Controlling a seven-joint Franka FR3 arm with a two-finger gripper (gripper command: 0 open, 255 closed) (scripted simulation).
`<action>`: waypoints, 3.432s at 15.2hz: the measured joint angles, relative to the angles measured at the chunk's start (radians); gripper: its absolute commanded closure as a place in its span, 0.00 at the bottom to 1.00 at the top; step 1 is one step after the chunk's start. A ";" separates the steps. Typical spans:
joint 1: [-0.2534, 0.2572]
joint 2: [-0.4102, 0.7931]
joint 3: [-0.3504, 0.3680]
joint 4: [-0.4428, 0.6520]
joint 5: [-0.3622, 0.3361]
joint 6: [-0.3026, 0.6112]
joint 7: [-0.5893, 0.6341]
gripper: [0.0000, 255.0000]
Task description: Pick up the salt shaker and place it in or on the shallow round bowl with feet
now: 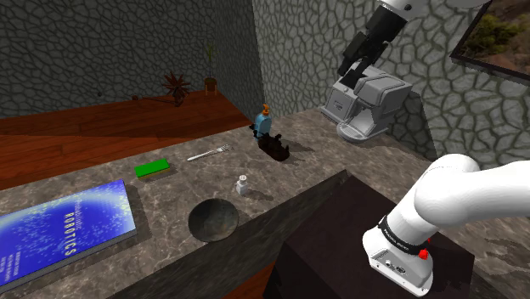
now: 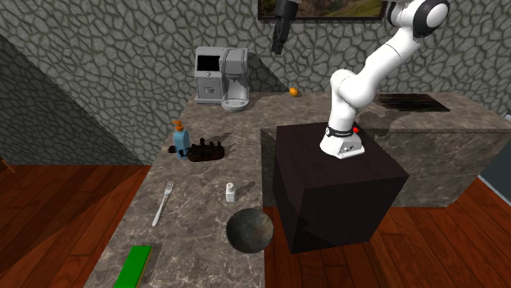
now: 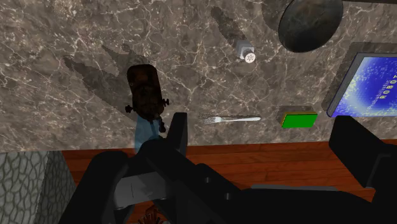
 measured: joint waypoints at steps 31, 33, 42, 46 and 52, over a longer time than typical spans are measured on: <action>-0.065 0.704 0.401 -0.376 -0.153 1.134 0.349 0.00; -0.108 0.798 0.426 -0.363 -0.315 1.205 0.486 0.00; 0.163 1.227 0.093 -0.081 -1.066 1.328 1.154 0.00; 0.295 1.378 -0.025 0.040 -1.172 1.368 1.301 0.00; 0.365 1.498 -0.109 0.125 -1.226 1.426 1.379 0.00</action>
